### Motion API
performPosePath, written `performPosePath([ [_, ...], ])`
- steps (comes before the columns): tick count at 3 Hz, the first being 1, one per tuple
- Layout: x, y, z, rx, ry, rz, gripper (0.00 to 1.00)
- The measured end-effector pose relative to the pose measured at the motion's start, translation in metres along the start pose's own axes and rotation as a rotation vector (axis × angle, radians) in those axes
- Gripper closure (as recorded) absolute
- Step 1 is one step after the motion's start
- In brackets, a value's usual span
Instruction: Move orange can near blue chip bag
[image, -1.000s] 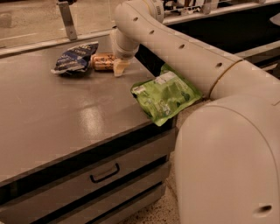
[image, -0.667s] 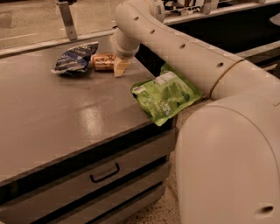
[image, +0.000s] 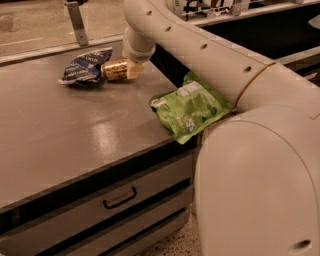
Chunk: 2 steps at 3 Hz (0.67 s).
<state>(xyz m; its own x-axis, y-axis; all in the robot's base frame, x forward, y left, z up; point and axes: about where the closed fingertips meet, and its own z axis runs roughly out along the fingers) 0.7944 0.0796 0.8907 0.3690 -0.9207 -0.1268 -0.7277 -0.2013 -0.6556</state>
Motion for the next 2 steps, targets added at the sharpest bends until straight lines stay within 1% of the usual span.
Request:
performPosePath([
  [1, -0.0041, -0.0095, -0.023, 0.005, 0.008, -0.032, 0.16],
  [2, -0.0056, -0.0127, -0.0323, -0.005, -0.007, -0.038, 0.0],
])
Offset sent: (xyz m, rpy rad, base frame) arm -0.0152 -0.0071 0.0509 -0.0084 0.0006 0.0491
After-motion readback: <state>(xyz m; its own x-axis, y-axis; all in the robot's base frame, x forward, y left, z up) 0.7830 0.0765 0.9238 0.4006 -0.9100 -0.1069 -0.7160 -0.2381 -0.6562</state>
